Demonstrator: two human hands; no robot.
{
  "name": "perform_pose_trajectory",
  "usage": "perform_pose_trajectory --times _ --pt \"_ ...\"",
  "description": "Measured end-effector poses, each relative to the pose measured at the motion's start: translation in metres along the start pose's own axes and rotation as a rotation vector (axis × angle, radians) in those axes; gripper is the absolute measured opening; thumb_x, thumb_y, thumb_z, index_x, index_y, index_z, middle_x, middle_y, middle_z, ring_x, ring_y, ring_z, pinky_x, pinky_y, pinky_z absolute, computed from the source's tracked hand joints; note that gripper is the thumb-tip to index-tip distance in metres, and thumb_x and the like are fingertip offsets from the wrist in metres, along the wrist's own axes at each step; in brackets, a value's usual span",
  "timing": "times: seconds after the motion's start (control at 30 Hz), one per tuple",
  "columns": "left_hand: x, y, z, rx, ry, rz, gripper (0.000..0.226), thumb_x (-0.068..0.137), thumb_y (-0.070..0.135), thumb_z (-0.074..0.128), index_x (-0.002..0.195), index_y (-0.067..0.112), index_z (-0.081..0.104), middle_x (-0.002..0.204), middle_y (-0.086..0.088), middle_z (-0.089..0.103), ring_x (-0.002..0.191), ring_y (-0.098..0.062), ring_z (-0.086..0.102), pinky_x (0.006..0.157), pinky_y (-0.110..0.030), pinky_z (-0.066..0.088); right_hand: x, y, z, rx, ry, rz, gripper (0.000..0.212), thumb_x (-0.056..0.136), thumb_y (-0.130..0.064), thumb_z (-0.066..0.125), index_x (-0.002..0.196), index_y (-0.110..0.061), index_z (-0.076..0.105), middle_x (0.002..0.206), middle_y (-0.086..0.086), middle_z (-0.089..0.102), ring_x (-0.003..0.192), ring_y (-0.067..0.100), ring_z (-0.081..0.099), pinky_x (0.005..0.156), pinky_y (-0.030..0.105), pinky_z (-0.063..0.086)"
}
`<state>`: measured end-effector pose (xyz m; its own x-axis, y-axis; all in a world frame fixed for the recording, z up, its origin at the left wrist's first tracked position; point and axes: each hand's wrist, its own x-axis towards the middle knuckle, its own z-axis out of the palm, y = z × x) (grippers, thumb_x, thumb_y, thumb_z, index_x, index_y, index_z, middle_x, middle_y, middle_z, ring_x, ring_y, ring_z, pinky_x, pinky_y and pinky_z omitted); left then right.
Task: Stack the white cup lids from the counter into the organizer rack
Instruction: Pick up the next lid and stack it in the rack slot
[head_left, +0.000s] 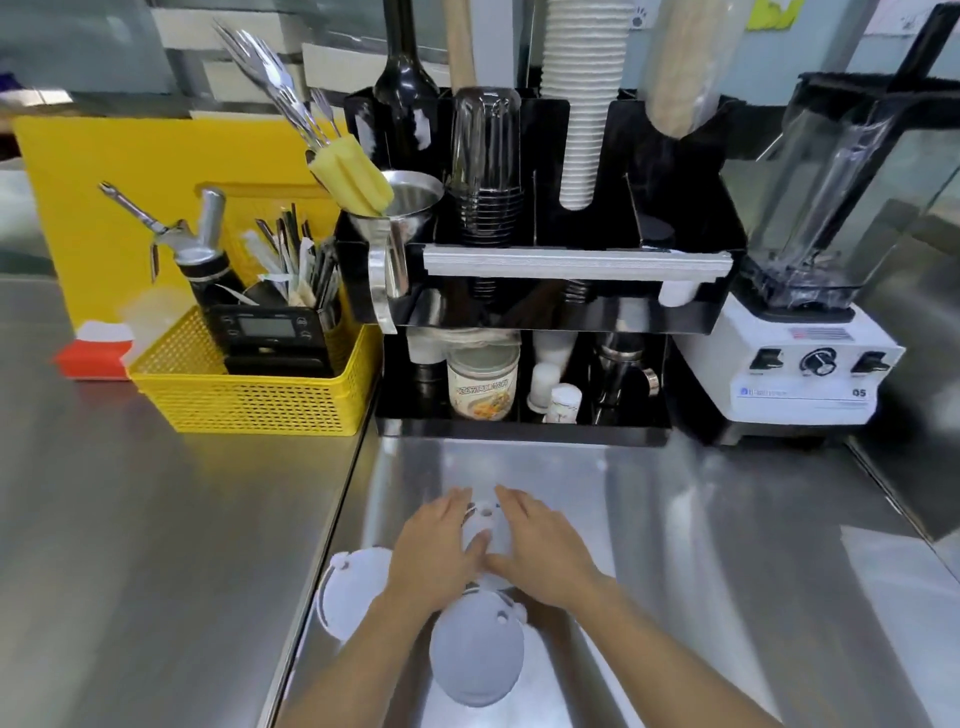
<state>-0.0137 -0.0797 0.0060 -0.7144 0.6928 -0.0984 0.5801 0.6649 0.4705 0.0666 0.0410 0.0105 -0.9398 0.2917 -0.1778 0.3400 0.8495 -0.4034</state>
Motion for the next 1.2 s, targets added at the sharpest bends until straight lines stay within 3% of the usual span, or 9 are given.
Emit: perform_pose_trajectory --times 0.23,0.33,0.4,0.5,0.57,0.73,0.83,1.03,1.2 --pt "-0.01 -0.015 0.019 -0.15 -0.053 -0.038 0.05 0.091 0.037 0.047 0.139 0.023 0.039 0.14 0.002 0.049 0.125 -0.019 0.046 0.106 -0.031 0.035 -0.003 -0.004 0.025 -0.017 0.078 0.016 0.086 0.065 -0.062 0.026 0.14 -0.021 0.028 0.134 0.004 0.046 0.119 0.025 0.042 0.097 0.035 0.035" --pt "-0.007 -0.01 0.008 -0.389 -0.015 -0.114 0.037 0.089 0.026 0.056 0.125 0.02 0.051 0.121 -0.002 0.061 0.111 -0.02 0.056 0.093 -0.031 0.044 -0.003 -0.002 0.013 0.109 0.098 -0.005 0.081 0.067 -0.061 0.044 0.137 -0.023 0.032 0.135 0.002 0.045 0.121 0.023 0.04 0.101 0.034 0.032" --pt "0.0 -0.006 -0.007 -0.636 0.007 -0.235 0.036 0.087 0.021 0.061 0.121 0.014 0.052 0.108 -0.004 0.064 0.101 -0.023 0.061 0.088 -0.036 0.05 -0.001 0.0 -0.003 0.144 0.084 -0.061 0.076 0.072 -0.047 0.061 0.138 -0.023 0.032 0.14 0.0 0.04 0.127 0.021 0.034 0.105 0.033 0.026" --pt "0.011 0.005 -0.036 -1.01 -0.028 -0.363 0.032 0.084 0.013 0.066 0.114 0.006 0.055 0.099 -0.011 0.065 0.086 -0.025 0.065 0.08 -0.041 0.057 0.002 0.005 -0.026 0.172 0.104 -0.15 0.08 0.071 -0.033 0.072 0.138 -0.026 0.031 0.144 -0.005 0.035 0.132 0.014 0.028 0.104 0.024 0.018" --pt "0.016 0.014 -0.054 -1.117 -0.075 -0.345 0.019 0.084 0.006 0.065 0.102 0.006 0.06 0.093 -0.012 0.068 0.079 -0.023 0.066 0.075 -0.04 0.058 0.004 0.007 -0.043 0.201 0.118 -0.192 0.085 0.068 -0.03 0.076 0.139 -0.029 0.03 0.144 -0.009 0.034 0.132 0.008 0.026 0.106 0.023 0.016" --pt "0.026 0.042 -0.082 -1.181 -0.054 -0.202 0.016 0.085 -0.001 0.061 0.098 0.007 0.061 0.098 -0.015 0.066 0.08 -0.023 0.067 0.063 -0.032 0.061 -0.001 0.008 -0.086 0.225 0.246 -0.231 0.092 0.066 -0.034 0.075 0.142 -0.03 0.023 0.139 -0.019 0.025 0.124 -0.008 0.015 0.109 0.025 0.013" --pt "0.034 0.063 -0.094 -1.177 0.048 -0.111 0.021 0.086 -0.001 0.059 0.105 0.006 0.061 0.098 -0.014 0.063 0.081 -0.021 0.066 0.055 -0.026 0.06 -0.004 0.01 -0.107 0.194 0.436 -0.24 0.09 0.067 -0.049 0.068 0.142 -0.024 0.025 0.145 -0.008 0.03 0.13 0.001 0.02 0.107 0.027 0.015" --pt "0.051 0.106 -0.116 -1.178 0.112 -0.003 0.017 0.087 0.003 0.06 0.097 0.017 0.06 0.098 -0.007 0.065 0.081 -0.017 0.065 0.052 -0.02 0.056 -0.004 0.021 -0.147 0.08 0.629 -0.249 0.077 0.074 -0.05 0.062 0.139 -0.021 0.032 0.142 -0.001 0.041 0.128 0.014 0.036 0.107 0.036 0.031" --pt "0.071 0.148 -0.136 -1.114 0.146 0.076 0.022 0.085 0.003 0.061 0.107 0.009 0.058 0.106 -0.012 0.064 0.095 -0.026 0.065 0.082 -0.045 0.057 -0.004 0.03 -0.182 -0.008 0.775 -0.229 0.073 0.074 -0.052 0.058 0.132 -0.011 0.04 0.134 0.018 0.048 0.12 0.027 0.042 0.1 0.039 0.036"
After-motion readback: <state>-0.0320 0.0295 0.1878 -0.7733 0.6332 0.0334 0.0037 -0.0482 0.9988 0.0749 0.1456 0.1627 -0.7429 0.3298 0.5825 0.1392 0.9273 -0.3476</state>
